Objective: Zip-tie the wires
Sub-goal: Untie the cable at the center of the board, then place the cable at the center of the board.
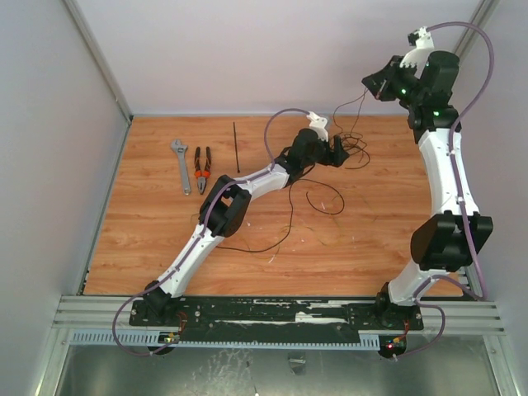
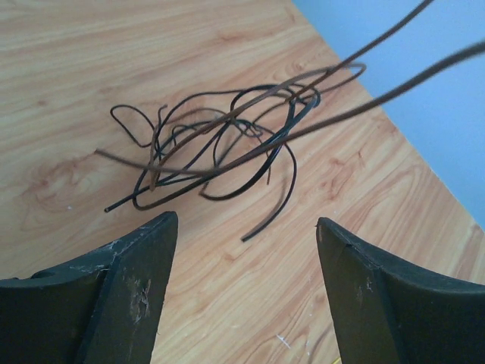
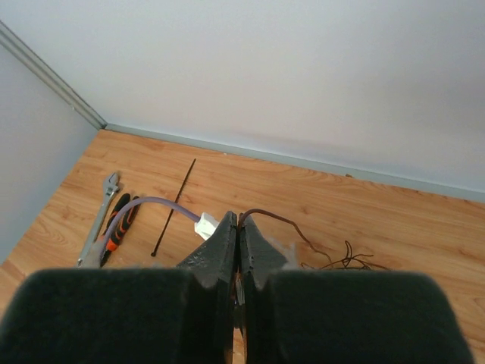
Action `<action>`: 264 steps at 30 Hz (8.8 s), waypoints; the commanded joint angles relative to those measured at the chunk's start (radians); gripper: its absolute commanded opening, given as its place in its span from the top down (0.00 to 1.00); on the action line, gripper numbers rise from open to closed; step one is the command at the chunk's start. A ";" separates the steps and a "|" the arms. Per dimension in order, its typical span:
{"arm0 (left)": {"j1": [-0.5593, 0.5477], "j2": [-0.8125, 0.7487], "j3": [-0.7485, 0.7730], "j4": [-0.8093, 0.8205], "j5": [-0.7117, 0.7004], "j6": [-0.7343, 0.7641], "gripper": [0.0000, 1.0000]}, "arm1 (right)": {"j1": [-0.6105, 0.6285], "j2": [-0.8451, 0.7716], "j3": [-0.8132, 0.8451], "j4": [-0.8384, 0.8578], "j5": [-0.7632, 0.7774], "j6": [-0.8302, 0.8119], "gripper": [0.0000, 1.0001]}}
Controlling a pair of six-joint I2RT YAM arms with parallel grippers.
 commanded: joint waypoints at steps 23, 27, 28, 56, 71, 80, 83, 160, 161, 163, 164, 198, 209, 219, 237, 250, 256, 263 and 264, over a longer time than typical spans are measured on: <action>-0.007 0.007 0.003 0.136 0.018 0.015 0.64 | 0.015 -0.048 0.007 0.025 0.006 0.009 1.00; -0.007 0.005 -0.020 0.134 0.029 0.012 0.77 | 0.008 -0.006 0.096 -0.003 0.004 0.013 1.00; -0.007 0.008 -0.020 0.131 0.030 0.011 0.81 | 0.009 0.002 0.112 -0.011 0.006 0.011 1.00; 0.368 -0.458 -0.565 0.153 -0.032 -0.168 1.00 | -0.210 -0.047 0.154 -0.217 0.578 -0.209 1.00; 0.486 -0.731 -0.558 -0.023 -0.018 -0.029 1.00 | -0.204 -0.101 -0.099 -0.181 0.687 -0.233 1.00; 0.428 -0.791 -0.288 -0.178 0.095 0.003 1.00 | -0.195 -0.081 -0.429 -0.017 0.469 -0.139 0.96; 0.387 -0.773 -0.205 -0.219 0.113 0.028 1.00 | -0.196 -0.041 -0.427 -0.026 0.382 -0.132 0.76; 0.409 -0.973 -0.201 -0.166 0.127 -0.026 1.00 | 0.339 0.295 -0.387 0.522 -0.344 -0.217 0.26; 0.409 -0.975 -0.201 -0.165 0.128 -0.025 1.00 | 0.344 0.309 -0.371 0.504 -0.328 -0.217 0.25; 0.409 -0.979 -0.203 -0.162 0.126 -0.023 1.00 | 0.352 0.334 -0.351 0.477 -0.277 -0.217 0.24; 0.408 -0.982 -0.202 -0.161 0.126 -0.024 1.00 | 0.355 0.344 -0.346 0.470 -0.246 -0.214 0.24; 0.563 -1.187 -0.281 -0.271 -0.350 0.141 1.00 | 0.076 0.182 -0.240 0.147 0.328 -0.221 1.00; 0.666 -1.280 -0.329 -0.294 -0.461 0.205 1.00 | -0.026 0.171 -0.252 0.013 1.073 -0.336 1.00; 0.668 -1.309 -0.481 -0.279 -0.243 0.083 1.00 | -0.079 0.245 -0.318 0.017 1.079 -0.318 1.00; 0.665 -1.400 -0.719 -0.118 0.017 -0.049 1.00 | -0.078 -0.022 -0.495 0.270 0.173 -0.139 0.29; 0.637 -1.348 -0.669 0.003 0.179 -0.220 1.00 | 0.241 -0.045 -0.617 0.447 0.142 0.026 0.23; 0.544 -1.250 -0.560 0.027 0.178 -0.228 1.00 | 0.322 0.001 -0.648 0.530 0.101 0.049 0.19; 0.451 -1.169 -0.486 0.067 0.122 -0.232 1.00 | 0.376 0.064 -0.726 0.692 0.108 0.124 0.10; 0.440 -1.161 -0.481 0.072 0.114 -0.233 1.00 | 0.389 0.079 -0.731 0.715 0.125 0.136 0.09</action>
